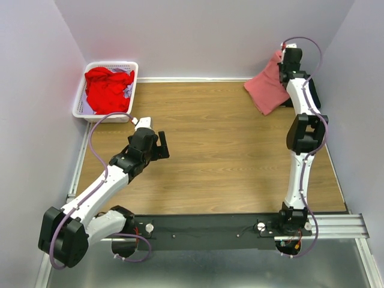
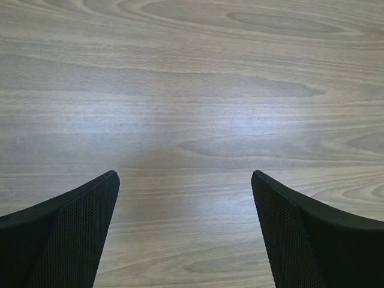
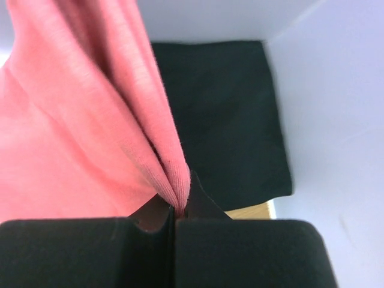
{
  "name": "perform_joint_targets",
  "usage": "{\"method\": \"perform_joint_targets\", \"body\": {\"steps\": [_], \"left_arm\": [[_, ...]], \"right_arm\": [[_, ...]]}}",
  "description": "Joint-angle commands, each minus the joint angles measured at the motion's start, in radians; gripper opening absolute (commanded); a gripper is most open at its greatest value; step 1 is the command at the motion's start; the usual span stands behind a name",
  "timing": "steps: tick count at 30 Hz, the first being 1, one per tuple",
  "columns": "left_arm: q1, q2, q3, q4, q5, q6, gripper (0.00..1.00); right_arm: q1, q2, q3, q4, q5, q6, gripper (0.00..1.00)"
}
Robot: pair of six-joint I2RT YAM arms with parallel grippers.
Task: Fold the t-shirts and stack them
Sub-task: Neatly place the folded tshirt to the corner
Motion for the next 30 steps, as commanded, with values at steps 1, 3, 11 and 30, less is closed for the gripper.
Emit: {"method": "perform_joint_targets", "body": {"steps": [1, 3, 11, 30], "left_arm": [[0.007, 0.016, 0.011, 0.000, 0.012, 0.002, 0.98], [0.006, 0.019, 0.009, 0.000, 0.012, 0.003, 0.98], [0.006, 0.037, 0.006, 0.008, 0.030, 0.008, 0.98], [0.006, 0.074, 0.018, 0.011, 0.073, 0.017, 0.97]], "right_arm": [[-0.054, 0.031, 0.082, 0.054, 0.005, 0.050, 0.00], [-0.080, 0.037, 0.100, 0.062, -0.018, 0.071, 0.00], [-0.186, 0.070, 0.123, 0.090, -0.115, 0.162, 0.00], [-0.251, 0.206, 0.111, 0.148, -0.043, 0.216, 0.10]]}}
